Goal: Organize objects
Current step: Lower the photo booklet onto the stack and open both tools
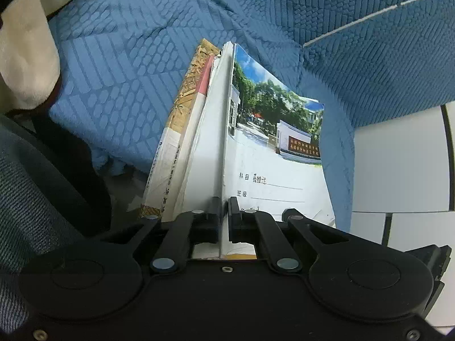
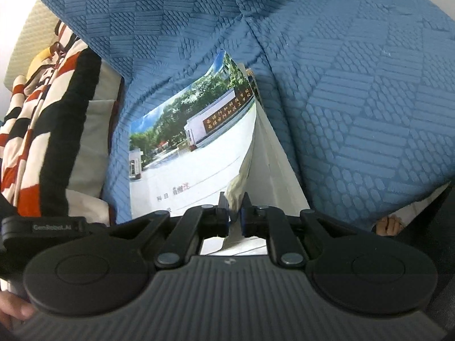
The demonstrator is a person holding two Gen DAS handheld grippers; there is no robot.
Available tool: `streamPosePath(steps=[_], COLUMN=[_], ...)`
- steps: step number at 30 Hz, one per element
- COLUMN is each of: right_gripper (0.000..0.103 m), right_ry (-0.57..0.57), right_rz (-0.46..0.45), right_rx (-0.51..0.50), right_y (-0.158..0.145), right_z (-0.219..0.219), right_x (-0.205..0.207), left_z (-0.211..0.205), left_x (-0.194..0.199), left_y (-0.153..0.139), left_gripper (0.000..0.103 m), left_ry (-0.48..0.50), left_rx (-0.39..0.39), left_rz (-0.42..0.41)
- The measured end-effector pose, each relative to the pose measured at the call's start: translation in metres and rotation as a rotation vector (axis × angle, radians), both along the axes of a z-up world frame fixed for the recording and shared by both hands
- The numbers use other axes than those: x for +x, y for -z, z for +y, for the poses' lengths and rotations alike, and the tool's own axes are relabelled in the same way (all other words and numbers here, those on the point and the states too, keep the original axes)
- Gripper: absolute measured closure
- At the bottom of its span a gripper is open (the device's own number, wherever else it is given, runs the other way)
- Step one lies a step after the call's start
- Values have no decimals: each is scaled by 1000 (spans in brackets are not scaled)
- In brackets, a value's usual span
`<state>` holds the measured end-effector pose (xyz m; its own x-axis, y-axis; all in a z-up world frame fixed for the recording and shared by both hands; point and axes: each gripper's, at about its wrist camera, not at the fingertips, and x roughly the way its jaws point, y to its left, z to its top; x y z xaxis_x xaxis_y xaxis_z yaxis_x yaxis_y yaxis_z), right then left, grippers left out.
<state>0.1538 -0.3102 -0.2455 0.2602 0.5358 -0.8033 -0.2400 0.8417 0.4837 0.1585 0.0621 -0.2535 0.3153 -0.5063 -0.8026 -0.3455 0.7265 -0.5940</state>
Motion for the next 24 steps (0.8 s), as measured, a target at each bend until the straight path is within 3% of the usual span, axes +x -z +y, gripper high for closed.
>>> streamPosePath(steps=[5, 9, 16, 24], right_gripper=[83, 59, 56, 56], right_ry=[-5, -20, -51, -127], right_rz=[22, 42, -16, -213], right_rx=[-1, -7, -36, -34], right_y=[-2, -8, -36, -119], right_z=[0, -4, -16, -25], right_x=[1, 1, -2, -21], left_z=[-5, -8, -14, -26], left_x=[-3, -5, -19, -43], left_y=[-18, -35, -87, -165], left_gripper=[94, 68, 57, 48], left_ry=[26, 28, 31, 41], left_rx=[57, 73, 141, 228], left_rz=[-25, -55, -153, -297])
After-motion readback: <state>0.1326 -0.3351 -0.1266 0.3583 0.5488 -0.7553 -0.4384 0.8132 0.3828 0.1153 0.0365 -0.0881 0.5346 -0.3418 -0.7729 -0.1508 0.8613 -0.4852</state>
